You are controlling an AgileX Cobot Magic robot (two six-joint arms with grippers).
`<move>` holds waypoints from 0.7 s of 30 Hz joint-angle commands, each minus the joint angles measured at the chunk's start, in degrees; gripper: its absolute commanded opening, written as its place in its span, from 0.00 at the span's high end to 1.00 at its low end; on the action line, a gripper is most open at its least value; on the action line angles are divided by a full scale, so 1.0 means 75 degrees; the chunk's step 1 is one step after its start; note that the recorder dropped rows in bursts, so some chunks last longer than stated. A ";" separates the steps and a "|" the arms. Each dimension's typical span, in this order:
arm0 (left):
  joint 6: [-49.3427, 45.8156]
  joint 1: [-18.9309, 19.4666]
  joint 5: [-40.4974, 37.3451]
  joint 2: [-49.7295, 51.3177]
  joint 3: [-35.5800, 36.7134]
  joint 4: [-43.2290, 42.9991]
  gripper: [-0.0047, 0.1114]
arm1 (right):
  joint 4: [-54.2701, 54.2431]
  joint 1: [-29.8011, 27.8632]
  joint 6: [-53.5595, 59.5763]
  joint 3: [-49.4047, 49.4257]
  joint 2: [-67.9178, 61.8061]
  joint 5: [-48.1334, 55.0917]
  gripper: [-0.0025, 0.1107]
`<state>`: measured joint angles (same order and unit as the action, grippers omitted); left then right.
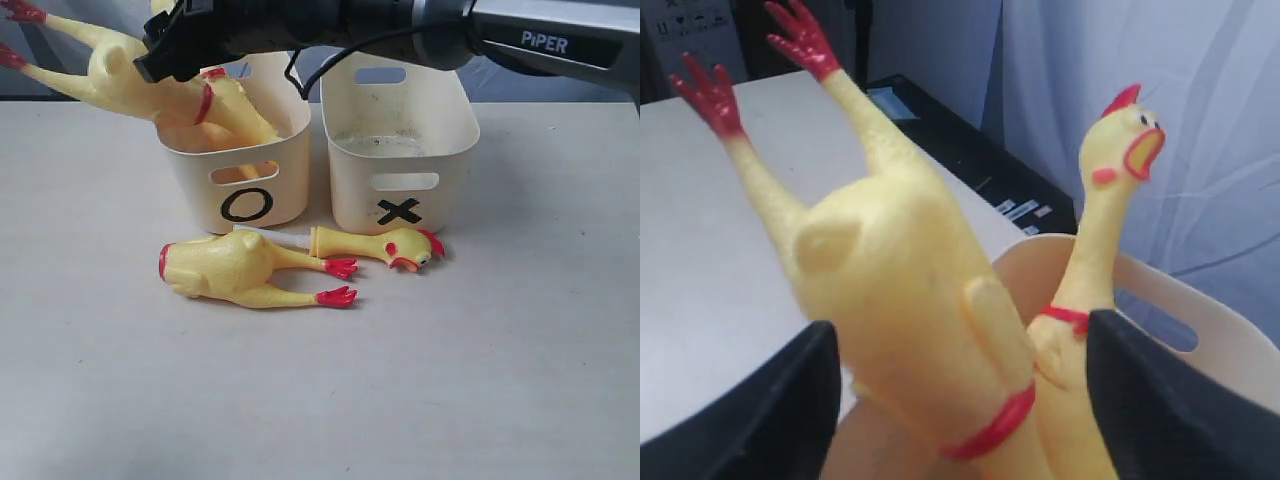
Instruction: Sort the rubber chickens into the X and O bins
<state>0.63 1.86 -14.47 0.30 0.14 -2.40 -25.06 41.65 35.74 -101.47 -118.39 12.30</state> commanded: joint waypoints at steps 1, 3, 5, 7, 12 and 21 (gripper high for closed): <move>0.0044 -0.0027 0.0108 -0.0040 -0.0019 -0.0003 0.96 | 0.0470 -0.0021 0.0031 -0.0066 0.0390 0.1164 0.40; 0.0044 -0.0027 0.0108 -0.0040 -0.0019 -0.0003 0.96 | 0.1094 -0.0021 0.0031 -0.0066 0.0548 0.1830 0.40; 0.0044 -0.0027 0.0108 -0.0040 -0.0019 -0.0003 0.96 | 0.1534 -0.0021 0.0081 -0.0066 0.0684 0.2784 0.40; 0.0044 -0.0027 0.0108 -0.0040 -0.0019 -0.0003 0.96 | 0.1773 -0.0021 0.0267 -0.0066 0.0726 0.3918 0.41; 0.0044 -0.0027 0.0108 -0.0040 -0.0019 -0.0003 0.96 | 0.1737 -0.0003 0.0788 -0.0066 0.0312 0.6156 0.46; 0.0044 -0.0027 0.0108 -0.0040 -0.0019 -0.0003 0.96 | 0.1684 0.0239 0.1429 -0.0066 -0.0961 0.6080 0.42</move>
<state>0.63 1.86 -14.47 0.30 0.14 -2.40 -12.47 42.99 43.90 -101.82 -123.31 57.83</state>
